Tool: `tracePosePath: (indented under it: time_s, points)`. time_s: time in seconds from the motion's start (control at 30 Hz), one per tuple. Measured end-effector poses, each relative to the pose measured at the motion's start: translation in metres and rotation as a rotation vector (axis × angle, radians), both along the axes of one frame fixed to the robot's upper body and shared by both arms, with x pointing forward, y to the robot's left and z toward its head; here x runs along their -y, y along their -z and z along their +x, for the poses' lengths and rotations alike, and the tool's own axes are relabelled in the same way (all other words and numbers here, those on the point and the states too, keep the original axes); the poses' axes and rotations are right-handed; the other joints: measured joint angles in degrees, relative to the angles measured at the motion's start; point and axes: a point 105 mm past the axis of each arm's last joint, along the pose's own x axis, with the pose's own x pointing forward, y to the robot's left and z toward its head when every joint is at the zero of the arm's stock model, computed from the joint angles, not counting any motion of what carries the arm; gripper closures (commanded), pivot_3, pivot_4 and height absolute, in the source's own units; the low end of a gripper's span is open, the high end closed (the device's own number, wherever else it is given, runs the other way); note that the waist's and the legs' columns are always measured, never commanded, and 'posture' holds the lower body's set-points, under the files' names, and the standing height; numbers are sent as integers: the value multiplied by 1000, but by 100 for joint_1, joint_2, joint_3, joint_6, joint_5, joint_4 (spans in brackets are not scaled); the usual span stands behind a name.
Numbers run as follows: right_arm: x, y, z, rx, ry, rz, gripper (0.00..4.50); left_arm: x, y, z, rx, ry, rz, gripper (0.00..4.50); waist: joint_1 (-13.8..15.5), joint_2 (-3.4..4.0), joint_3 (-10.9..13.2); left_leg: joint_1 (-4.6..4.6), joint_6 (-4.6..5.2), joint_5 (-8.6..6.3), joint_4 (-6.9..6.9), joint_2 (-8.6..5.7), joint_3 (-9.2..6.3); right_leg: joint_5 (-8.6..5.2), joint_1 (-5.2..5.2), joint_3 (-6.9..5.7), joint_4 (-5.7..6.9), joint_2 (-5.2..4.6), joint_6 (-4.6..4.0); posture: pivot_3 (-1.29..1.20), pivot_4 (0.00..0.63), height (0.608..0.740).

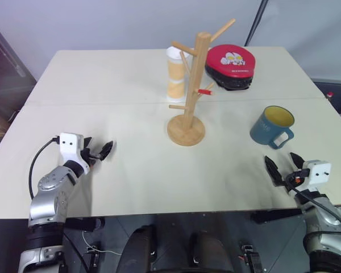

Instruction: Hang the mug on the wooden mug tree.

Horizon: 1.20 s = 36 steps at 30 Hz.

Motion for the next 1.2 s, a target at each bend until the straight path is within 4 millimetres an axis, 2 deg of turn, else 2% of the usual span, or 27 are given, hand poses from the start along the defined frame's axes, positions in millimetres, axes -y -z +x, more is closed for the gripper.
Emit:
tracePosePath:
  time_s: [0.27,0.4,0.53,0.63,0.73,0.87,0.93,1.1,1.2]
  points:
    - [1,2,-5,-9,2,-6,17,-1,2,-3,-4,-7,8,0,13,-1,-1,0,-4,-3,0,0,0,0,0,0,-2,-1,0,0,150,740]
    - [-6,2,-18,-42,-14,-26,17,9,-2,-13,6,45,-5,0,42,1,-2,-1,-1,-7,-9,1,0,-1,-2,1,-8,-5,-2,0,150,740]
    - [-9,4,-24,-73,-6,-20,17,23,-8,-14,12,117,-20,0,36,4,-4,-1,-2,-7,-6,1,0,-8,-4,2,-10,-6,-20,0,150,740]
    - [-18,4,-26,-72,-1,-17,17,47,-13,-19,32,252,-15,0,34,5,-4,-1,-2,-7,-8,1,0,-9,-5,2,-13,-5,-21,0,150,740]
    - [-28,3,-24,-48,36,6,17,80,-21,-29,58,437,-27,0,12,9,-5,-4,-2,-7,-11,1,0,-9,-6,4,-13,-5,-22,0,150,740]
    - [-41,-4,-17,-14,105,16,17,134,-34,-59,88,772,-19,0,-1,24,-7,-9,-2,-7,-10,0,0,-9,-9,6,-13,-5,-25,0,150,740]
    - [-47,-9,-10,8,145,0,17,155,-39,-72,102,903,-28,0,-4,33,-10,-9,-2,-7,-9,0,1,-9,-10,6,-13,-4,-26,0,150,740]
    - [-40,-26,8,77,343,-28,17,193,-55,-85,152,1097,-31,0,10,41,-8,-14,9,0,-3,-2,1,-8,-11,5,-13,2,-27,0,150,740]
    - [-33,-32,14,89,423,-49,17,200,-59,-86,168,1121,-39,0,18,41,-8,-15,15,4,-4,-1,1,-7,-11,3,-12,10,-25,0,150,740]
